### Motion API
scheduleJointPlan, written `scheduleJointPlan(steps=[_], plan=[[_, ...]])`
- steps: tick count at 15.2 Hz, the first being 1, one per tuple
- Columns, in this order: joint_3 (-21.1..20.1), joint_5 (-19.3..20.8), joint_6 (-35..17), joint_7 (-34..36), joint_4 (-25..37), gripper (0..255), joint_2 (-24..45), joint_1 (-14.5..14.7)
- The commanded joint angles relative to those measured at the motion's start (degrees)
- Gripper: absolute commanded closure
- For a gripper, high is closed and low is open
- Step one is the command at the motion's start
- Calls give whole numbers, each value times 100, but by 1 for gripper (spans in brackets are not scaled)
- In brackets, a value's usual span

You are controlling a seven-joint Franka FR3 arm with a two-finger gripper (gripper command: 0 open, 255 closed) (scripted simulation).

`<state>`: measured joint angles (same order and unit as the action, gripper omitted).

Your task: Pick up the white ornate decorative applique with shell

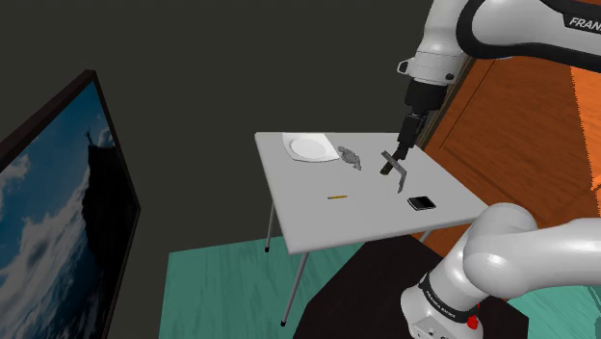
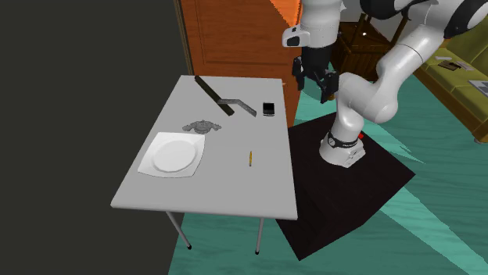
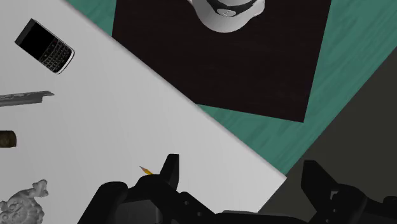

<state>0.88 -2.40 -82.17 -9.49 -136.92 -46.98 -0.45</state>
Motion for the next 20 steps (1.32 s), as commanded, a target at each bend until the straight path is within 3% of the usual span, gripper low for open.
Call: scheduleJointPlan(steps=[1, 10, 20], plan=[[0, 0, 0, 0, 0, 0, 0, 0], [591, 544, -1281, -639, 92, 0, 1432, -254], [1167, 766, -2432, -1294, 884, 0, 3394, -470]])
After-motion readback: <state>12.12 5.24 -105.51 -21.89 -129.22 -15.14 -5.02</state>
